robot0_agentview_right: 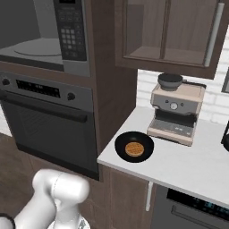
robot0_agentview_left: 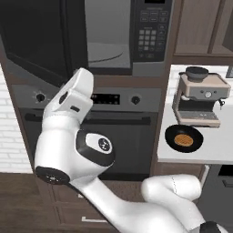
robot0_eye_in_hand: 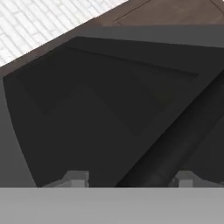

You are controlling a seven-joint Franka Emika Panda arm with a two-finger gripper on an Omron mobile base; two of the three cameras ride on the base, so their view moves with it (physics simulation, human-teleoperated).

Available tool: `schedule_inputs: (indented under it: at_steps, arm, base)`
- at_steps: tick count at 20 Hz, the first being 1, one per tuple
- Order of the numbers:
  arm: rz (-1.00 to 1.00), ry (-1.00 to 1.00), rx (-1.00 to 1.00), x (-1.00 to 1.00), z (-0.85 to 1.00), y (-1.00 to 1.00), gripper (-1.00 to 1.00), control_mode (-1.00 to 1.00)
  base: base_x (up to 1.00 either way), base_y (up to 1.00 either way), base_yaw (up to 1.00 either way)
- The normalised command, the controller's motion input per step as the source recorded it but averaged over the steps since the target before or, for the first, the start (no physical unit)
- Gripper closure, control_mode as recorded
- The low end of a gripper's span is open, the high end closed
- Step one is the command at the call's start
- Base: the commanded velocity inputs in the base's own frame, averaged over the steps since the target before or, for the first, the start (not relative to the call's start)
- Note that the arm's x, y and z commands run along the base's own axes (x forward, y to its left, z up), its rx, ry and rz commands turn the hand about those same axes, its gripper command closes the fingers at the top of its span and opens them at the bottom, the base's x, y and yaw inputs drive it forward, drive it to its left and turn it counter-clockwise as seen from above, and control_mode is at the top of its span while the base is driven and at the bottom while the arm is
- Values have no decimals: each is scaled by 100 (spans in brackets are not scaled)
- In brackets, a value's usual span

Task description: Open the microwave, place the bowl with waffle inside the microwave, then close the microwave door and turn it on.

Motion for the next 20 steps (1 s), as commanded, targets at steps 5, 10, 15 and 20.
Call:
schedule_inputs:
  at_steps: [5, 10, 15, 20]
  arm:
    - [-44, -3, 0, -99, -77, 92, -100, -100]
    - [-28, -27, 17, -100, -86, 1, -100, -100]
    - [-18, -34, 21, -100, -97, -1, -100, -100]
    - [-16, -31, 18, -100, -96, 0, -100, -100]
  base:
    - [0, 0, 0]
    - [0, 0, 0]
    - [0, 0, 0]
    - [0, 0, 0]
